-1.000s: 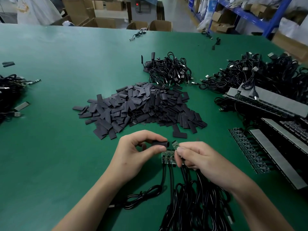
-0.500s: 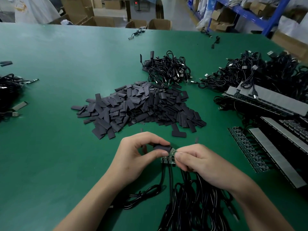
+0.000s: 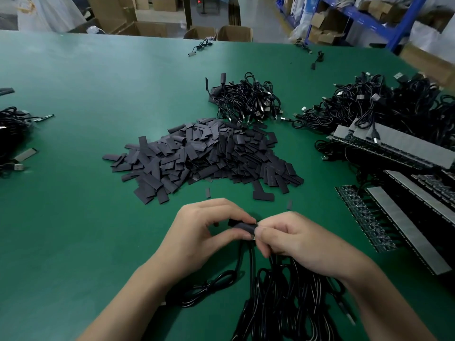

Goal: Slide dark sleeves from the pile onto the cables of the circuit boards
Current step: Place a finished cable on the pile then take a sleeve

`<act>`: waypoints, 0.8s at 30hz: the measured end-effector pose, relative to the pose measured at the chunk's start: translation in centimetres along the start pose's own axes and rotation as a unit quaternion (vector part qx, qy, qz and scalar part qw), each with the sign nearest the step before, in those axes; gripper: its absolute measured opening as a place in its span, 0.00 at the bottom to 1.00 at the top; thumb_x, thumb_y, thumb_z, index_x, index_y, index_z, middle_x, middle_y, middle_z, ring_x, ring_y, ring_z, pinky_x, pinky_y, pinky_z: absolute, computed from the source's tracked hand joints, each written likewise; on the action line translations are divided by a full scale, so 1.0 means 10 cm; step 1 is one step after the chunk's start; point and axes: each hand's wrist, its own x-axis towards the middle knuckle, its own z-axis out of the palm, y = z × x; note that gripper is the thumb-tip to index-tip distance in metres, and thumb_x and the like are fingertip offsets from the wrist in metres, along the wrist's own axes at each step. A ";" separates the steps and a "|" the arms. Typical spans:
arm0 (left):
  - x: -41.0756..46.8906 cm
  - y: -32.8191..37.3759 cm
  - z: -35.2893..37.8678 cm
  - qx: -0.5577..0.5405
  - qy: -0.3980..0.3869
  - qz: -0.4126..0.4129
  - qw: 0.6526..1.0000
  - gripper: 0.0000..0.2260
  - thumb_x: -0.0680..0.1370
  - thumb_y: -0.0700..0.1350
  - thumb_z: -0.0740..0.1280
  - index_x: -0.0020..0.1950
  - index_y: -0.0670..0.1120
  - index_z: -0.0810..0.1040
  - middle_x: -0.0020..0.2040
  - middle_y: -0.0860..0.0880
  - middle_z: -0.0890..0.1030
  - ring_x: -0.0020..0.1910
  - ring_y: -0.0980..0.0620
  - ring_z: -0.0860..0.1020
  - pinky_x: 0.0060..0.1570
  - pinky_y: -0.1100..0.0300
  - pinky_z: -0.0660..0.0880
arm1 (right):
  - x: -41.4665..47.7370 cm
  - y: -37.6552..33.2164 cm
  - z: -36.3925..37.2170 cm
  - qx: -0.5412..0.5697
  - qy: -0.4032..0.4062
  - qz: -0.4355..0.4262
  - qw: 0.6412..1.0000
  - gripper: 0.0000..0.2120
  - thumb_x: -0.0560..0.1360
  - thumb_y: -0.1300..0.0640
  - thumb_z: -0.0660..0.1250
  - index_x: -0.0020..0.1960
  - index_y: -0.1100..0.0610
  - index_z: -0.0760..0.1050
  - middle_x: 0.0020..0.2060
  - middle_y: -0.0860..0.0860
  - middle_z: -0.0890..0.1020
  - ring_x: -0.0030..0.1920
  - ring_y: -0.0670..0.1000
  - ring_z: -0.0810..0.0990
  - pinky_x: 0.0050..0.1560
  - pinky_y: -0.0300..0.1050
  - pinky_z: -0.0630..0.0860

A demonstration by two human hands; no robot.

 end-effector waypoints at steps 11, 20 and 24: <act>-0.01 -0.04 0.00 -0.009 0.010 -0.039 0.999 0.08 0.74 0.51 0.76 0.52 0.52 0.87 0.49 0.60 0.85 0.50 0.58 0.84 0.52 0.56 0.79 | -0.14 0.03 -0.18 -0.017 0.062 0.001 0.998 0.07 0.77 0.46 0.68 0.53 0.36 0.73 0.42 0.45 0.87 0.49 0.63 0.79 0.60 0.66 0.73; -0.01 -0.04 0.03 -0.012 0.000 -0.040 0.999 0.08 0.74 0.50 0.78 0.52 0.51 0.87 0.48 0.60 0.85 0.50 0.58 0.84 0.52 0.56 0.79 | -0.08 0.06 -0.05 -0.001 0.114 -0.033 0.993 0.08 0.76 0.49 0.69 0.55 0.42 0.76 0.43 0.46 0.86 0.45 0.47 0.82 0.55 0.52 0.77; -0.01 -0.03 0.04 -0.017 0.028 -0.031 0.999 0.07 0.74 0.48 0.78 0.51 0.49 0.87 0.48 0.59 0.86 0.49 0.57 0.84 0.51 0.58 0.79 | -0.05 0.06 -0.02 0.018 0.132 -0.035 0.990 0.08 0.77 0.51 0.69 0.55 0.42 0.76 0.42 0.47 0.86 0.43 0.50 0.82 0.51 0.55 0.78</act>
